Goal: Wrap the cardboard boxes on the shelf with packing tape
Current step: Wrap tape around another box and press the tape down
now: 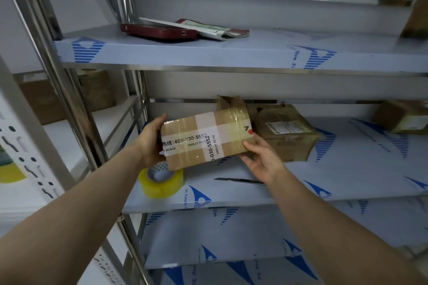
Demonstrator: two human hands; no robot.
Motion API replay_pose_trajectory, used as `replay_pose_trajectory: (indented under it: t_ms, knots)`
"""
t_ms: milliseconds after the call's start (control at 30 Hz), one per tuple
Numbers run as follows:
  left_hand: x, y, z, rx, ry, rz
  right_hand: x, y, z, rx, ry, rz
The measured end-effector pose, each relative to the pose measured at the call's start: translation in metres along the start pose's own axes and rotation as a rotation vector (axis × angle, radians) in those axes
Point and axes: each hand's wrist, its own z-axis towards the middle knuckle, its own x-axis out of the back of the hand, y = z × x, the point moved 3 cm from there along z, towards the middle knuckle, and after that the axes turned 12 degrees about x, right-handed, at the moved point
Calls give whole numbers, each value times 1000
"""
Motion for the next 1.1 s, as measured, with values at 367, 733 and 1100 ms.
replay_pose_trajectory:
  t_ms: [367, 733, 1100]
  knots:
    - [2, 11, -6, -203, 40, 58, 12, -8, 7, -71, 65, -415]
    - [-22, 16, -10, -285, 83, 75, 25, 6, -3, -184, 201, -252]
    - [-17, 3, 1, -281, 185, 24, 21, 5, -11, -84, 171, -335]
